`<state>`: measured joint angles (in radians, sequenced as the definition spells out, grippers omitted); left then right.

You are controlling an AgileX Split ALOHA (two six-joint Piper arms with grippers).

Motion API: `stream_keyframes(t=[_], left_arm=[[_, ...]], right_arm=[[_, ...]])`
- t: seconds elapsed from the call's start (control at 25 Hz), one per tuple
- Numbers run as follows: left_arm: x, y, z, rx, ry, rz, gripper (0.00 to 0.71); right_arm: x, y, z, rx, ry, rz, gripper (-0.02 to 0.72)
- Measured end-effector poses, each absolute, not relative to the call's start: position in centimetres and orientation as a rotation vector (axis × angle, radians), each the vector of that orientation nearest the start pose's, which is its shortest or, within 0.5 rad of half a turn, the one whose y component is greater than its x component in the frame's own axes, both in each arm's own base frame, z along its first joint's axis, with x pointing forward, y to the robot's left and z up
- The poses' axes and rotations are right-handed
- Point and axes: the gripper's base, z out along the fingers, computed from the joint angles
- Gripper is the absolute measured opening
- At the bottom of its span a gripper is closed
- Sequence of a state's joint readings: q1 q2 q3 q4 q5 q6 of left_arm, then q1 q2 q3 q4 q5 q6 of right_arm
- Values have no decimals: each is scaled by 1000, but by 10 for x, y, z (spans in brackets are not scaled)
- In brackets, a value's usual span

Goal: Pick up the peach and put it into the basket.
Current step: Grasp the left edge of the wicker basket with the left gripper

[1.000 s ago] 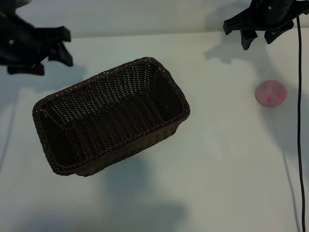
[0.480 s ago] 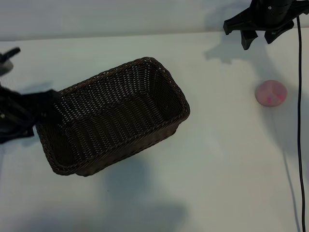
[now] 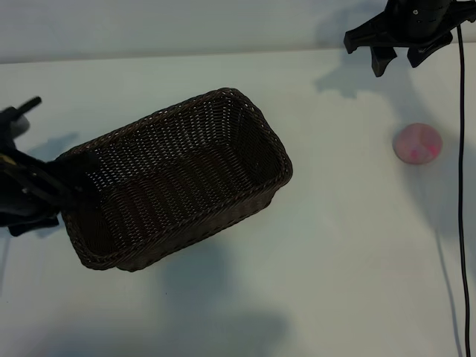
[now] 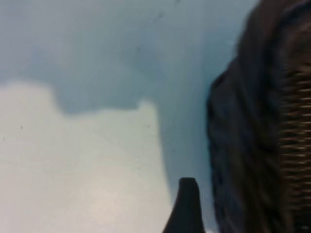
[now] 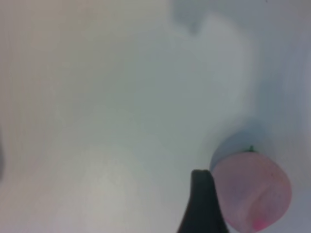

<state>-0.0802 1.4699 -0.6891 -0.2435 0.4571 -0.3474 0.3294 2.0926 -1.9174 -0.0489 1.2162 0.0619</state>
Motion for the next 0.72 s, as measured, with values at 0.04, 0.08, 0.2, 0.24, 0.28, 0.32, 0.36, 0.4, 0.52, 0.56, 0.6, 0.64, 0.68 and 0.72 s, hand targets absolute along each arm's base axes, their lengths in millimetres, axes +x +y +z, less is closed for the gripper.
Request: stream_keyframes(t=[0.04, 0.08, 0.2, 0.24, 0.28, 0.32, 0.36, 0.4, 0.52, 0.56, 0.6, 0.64, 0.68, 0.72], left_arm=[[255, -30, 177, -635, 2683, -324, 589], [256, -30, 173, -639, 2690, -318, 589], [259, -30, 166, -647, 2701, -309, 589], [260, -30, 164, -649, 2702, -307, 589], [260, -30, 163, -649, 2703, -305, 589], [261, -30, 161, -651, 2706, -302, 589], [261, -30, 159, -652, 2710, -300, 589], [262, -30, 158, -654, 2714, -298, 589], [262, -30, 157, -657, 2714, -299, 575], [263, -30, 156, -658, 2710, -300, 563], [263, -30, 156, -658, 2706, -300, 551], [263, -30, 156, -656, 2705, -300, 532], [264, -30, 156, -654, 2702, -300, 510], [264, -30, 156, -654, 2700, -300, 485]], right_arm=[[427, 142, 261, -398, 2843, 7, 515], [427, 142, 261, -399, 2843, 7, 515], [427, 142, 261, -399, 2843, 8, 515], [427, 142, 261, -400, 2843, 8, 515], [427, 142, 261, -402, 2843, 8, 515], [427, 142, 261, -402, 2843, 8, 515], [427, 142, 261, -402, 2843, 8, 515], [427, 142, 261, -403, 2843, 8, 515], [427, 142, 261, -403, 2843, 8, 515], [427, 142, 261, -403, 2843, 8, 515], [427, 142, 261, -403, 2843, 8, 515], [427, 142, 261, -403, 2843, 8, 515], [427, 142, 261, -403, 2843, 8, 515], [427, 142, 261, -403, 2843, 8, 516]])
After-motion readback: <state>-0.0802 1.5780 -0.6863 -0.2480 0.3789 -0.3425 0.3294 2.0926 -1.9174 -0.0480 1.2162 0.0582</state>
